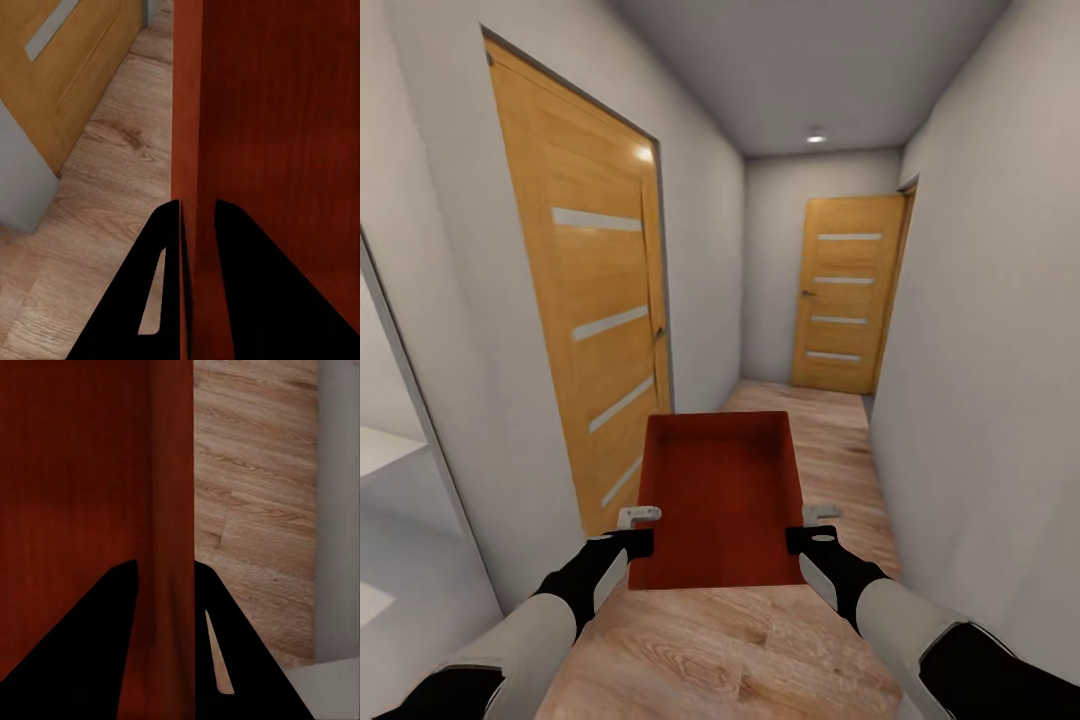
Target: Move the two storage containers from the living room to the garage. In the garage, place one container on the floor and stack the other container on top of it (either order is fine).
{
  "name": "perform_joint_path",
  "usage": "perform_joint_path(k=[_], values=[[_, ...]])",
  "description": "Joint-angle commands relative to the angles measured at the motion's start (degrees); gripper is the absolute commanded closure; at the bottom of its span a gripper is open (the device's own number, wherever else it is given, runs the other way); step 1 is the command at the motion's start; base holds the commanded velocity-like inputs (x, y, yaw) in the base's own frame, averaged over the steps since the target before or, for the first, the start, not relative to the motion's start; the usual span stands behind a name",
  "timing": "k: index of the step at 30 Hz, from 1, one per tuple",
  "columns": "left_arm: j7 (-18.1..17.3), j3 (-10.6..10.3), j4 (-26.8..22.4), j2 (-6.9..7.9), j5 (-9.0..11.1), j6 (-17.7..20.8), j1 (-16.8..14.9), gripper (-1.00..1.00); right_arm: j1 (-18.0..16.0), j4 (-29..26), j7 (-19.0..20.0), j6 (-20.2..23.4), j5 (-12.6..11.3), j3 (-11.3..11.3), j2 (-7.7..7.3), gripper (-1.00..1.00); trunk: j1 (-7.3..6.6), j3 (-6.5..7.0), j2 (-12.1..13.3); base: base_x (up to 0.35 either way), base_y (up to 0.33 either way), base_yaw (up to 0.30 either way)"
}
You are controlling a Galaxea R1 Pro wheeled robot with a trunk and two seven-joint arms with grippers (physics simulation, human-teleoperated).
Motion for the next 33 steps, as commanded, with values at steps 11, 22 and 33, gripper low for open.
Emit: perform_joint_path(k=[11,22,33], values=[[0.6,0.3,-0.4,0.00,-0.1,0.1,-0.1,1.00,0.0,0.0,1.3,0.4,-2.0,1.6,-0.03,1.00,0.06,-0.11,-0.1,0.324,0.000,0.000],[0.6,0.3,-0.4,0.00,-0.1,0.1,-0.1,1.00,0.0,0.0,1.3,0.4,-2.0,1.6,-0.03,1.00,0.06,-0.11,-0.1,0.324,0.000,-0.158],[0.6,0.3,-0.4,0.00,-0.1,0.1,-0.1,1.00,0.0,0.0,1.3,0.4,-2.0,1.6,-0.03,1.00,0.06,-0.11,-0.1,0.324,0.000,-0.190]])
